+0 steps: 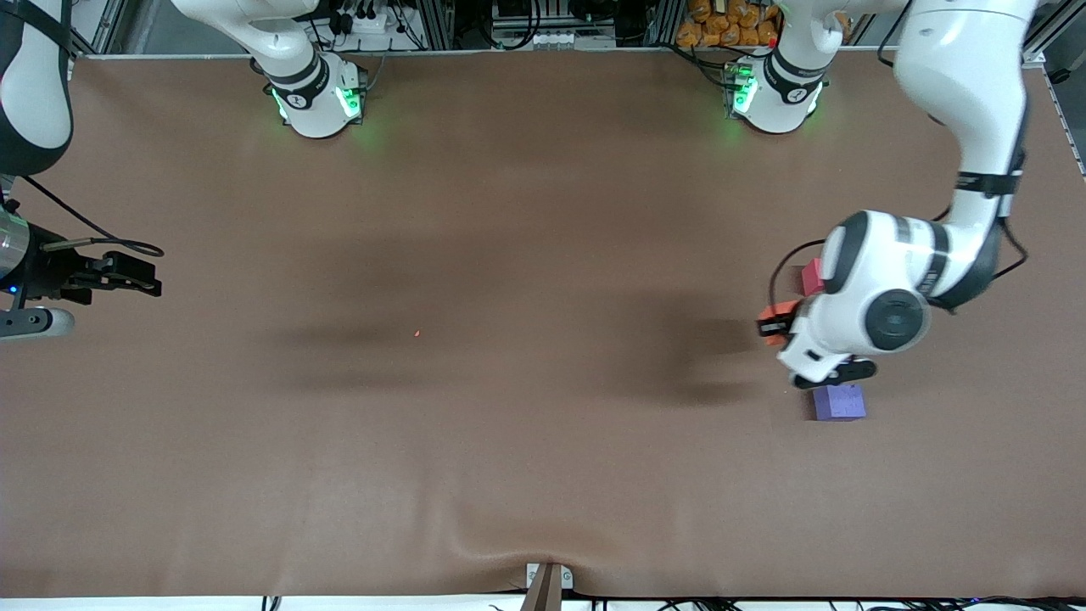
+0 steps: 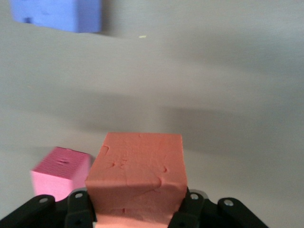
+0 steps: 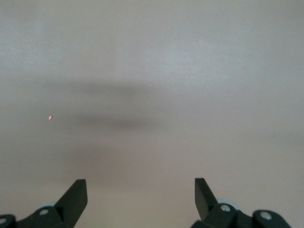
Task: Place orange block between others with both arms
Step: 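Carry the orange cube with the left gripper toward the purple cube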
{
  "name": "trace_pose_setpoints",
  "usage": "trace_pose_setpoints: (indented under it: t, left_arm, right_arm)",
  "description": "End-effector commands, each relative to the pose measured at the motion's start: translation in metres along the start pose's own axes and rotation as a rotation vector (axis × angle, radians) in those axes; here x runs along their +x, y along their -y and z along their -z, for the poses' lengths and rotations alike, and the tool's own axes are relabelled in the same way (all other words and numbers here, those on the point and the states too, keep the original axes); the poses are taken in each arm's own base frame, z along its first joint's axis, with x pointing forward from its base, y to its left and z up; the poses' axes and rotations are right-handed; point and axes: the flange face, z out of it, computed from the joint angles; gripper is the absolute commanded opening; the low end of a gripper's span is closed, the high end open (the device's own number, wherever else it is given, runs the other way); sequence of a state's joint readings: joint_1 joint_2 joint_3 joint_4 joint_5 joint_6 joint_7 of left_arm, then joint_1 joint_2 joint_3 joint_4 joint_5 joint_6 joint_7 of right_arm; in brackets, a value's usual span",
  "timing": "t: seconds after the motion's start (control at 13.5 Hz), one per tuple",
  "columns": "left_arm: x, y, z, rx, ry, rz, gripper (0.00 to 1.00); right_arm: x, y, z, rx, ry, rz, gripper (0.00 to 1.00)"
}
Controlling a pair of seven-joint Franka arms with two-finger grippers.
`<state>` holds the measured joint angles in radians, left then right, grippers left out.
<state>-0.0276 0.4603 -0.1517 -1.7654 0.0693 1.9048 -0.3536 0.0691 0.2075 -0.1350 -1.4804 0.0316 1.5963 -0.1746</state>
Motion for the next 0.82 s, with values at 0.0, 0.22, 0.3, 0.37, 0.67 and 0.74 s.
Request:
trace_pose_setpoints:
  t: [0.0, 0.22, 0.3, 0.37, 0.67, 0.74]
  left_arm:
    - [0.002, 0.05, -0.006, 0.008, 0.011, -0.068, 0.0]
    - [0.017, 0.09, -0.02, -0.008, 0.008, -0.138, 0.0]
    - [0.021, 0.096, -0.027, -0.015, 0.0, -0.152, 0.0]
    - [0.024, 0.098, -0.032, -0.021, -0.011, -0.172, 0.0]
    - [0.027, 0.096, -0.065, -0.018, -0.037, -0.197, 0.0]
    - [0.029, 0.097, -0.073, -0.009, -0.031, -0.204, 0.0]
  right_arm:
    - [-0.004, 0.0, 0.005, 0.015, 0.002, 0.008, 1.0]
    - [-0.004, 0.002, 0.006, 0.015, 0.003, 0.011, 1.0]
    - [-0.004, 0.002, 0.006, 0.015, 0.003, 0.011, 1.0]
    - [-0.004, 0.002, 0.006, 0.015, 0.003, 0.011, 1.0]
    - [-0.004, 0.002, 0.005, 0.015, 0.006, 0.011, 1.0]
    - [-0.005, 0.002, 0.005, 0.016, 0.007, 0.011, 1.0]
